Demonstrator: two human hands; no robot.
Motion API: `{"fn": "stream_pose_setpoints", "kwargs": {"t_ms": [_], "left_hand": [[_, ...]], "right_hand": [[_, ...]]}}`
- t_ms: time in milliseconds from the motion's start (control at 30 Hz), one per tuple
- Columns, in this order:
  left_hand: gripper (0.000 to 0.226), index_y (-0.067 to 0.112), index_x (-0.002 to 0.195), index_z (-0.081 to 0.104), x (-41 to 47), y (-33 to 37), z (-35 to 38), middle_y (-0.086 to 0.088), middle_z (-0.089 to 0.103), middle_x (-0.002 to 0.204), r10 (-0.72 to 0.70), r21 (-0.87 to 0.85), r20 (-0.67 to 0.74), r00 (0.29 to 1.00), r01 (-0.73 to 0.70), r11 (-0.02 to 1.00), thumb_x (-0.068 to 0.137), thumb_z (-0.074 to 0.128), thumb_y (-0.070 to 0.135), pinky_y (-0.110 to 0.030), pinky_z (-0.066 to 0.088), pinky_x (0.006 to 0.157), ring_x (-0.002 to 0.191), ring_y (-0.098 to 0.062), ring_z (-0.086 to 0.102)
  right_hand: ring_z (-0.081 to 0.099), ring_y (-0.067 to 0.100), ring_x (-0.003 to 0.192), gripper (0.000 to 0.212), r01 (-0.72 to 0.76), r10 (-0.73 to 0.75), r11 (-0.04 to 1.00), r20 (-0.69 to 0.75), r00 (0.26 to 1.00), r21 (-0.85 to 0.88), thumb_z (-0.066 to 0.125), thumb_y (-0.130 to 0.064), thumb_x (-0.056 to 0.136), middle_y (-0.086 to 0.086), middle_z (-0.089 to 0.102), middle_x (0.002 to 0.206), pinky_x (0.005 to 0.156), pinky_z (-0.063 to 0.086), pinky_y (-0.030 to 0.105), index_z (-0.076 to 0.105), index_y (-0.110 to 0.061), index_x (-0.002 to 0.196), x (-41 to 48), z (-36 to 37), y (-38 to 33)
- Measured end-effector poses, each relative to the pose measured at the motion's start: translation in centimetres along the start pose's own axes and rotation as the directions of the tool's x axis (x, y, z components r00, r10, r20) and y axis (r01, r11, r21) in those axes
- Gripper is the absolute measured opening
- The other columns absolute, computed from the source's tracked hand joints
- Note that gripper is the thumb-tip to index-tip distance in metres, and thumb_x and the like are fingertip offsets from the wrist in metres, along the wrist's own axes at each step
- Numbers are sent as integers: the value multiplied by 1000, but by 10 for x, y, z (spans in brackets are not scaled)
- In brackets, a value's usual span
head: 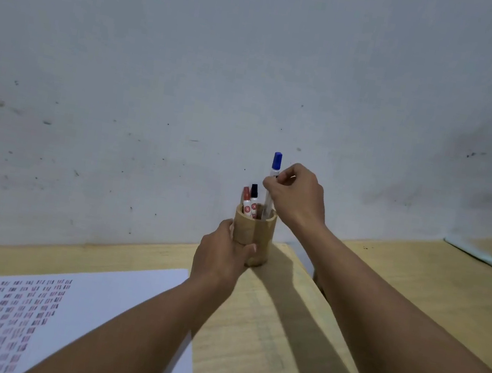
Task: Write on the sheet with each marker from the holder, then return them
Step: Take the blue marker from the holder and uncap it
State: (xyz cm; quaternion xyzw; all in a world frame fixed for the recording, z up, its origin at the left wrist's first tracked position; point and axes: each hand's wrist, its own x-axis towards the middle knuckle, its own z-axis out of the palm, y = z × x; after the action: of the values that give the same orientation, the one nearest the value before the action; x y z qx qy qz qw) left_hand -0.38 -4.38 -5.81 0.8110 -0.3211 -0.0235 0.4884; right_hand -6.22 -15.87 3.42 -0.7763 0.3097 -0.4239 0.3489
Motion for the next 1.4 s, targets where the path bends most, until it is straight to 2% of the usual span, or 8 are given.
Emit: {"fn": "stream_pose_setpoints", "kwargs": {"t_ms": [267,633,867,967,1033,1133,1233,1400], "left_hand": [[54,18,148,46,-20,21,-58,-7,62,136,26,-81,-113,993,-35,996,97,61,24,-29,46,94,118,-21,62],[14,17,100,73,-49,32,-166,-13,76,95,-24,-460,-130,991,-39,887,97,61,24,-33,63,69,76,-18,74],[11,8,94,74,-58,12,-191,-10,78,87,-190,-627,-189,963,30,779,94,65,15,-37,64,79,80,-16,77],[10,9,95,73,-62,3,-199,-9,78,92,-234,-674,-195,952,43,738,93,67,16,-36,63,79,84,-16,77],[10,10,95,74,-66,-5,-206,-8,78,91,-228,-672,-169,959,58,738,94,67,18,-37,63,80,86,-16,78],[11,13,92,76,-73,-17,-217,-9,77,91,-184,-586,-138,973,70,808,93,68,21,-40,63,80,89,-18,75],[16,11,88,77,-77,-30,-230,-12,75,91,-148,-495,-143,979,59,867,92,70,25,-40,63,79,89,-21,73],[25,7,85,78,-79,-48,-249,-12,74,87,-184,-458,-166,969,89,885,92,71,30,-37,64,75,82,-19,72]], "right_hand": [[66,8,69,13,132,-135,990,63,989,56,70,-22,88,-11,65,80,60,54,27,62,-17,97,-39,-14,-47],[57,3,60,7,298,-237,951,419,877,-87,63,-25,92,-15,69,89,68,51,35,68,-26,98,-104,5,-83],[63,14,81,12,359,-321,924,240,916,-133,63,-33,95,-6,64,98,64,31,29,63,-22,97,-140,26,-103],[56,19,66,35,181,-166,983,268,949,-32,61,-41,94,-3,58,67,61,47,37,61,-13,73,-162,43,-109],[53,18,63,45,-193,83,956,425,901,222,61,-46,96,3,56,68,55,55,32,71,-3,85,-175,50,-116],[48,12,56,39,-625,269,591,605,749,511,66,-44,96,0,53,69,48,46,21,72,-7,105,-186,65,-125],[47,8,47,21,-722,301,295,656,692,626,71,-28,95,-1,53,62,44,47,16,69,-7,91,-193,86,-132],[56,8,44,18,-694,273,237,639,719,680,68,-12,96,4,60,63,50,55,15,65,-3,80,-204,112,-140]]}}
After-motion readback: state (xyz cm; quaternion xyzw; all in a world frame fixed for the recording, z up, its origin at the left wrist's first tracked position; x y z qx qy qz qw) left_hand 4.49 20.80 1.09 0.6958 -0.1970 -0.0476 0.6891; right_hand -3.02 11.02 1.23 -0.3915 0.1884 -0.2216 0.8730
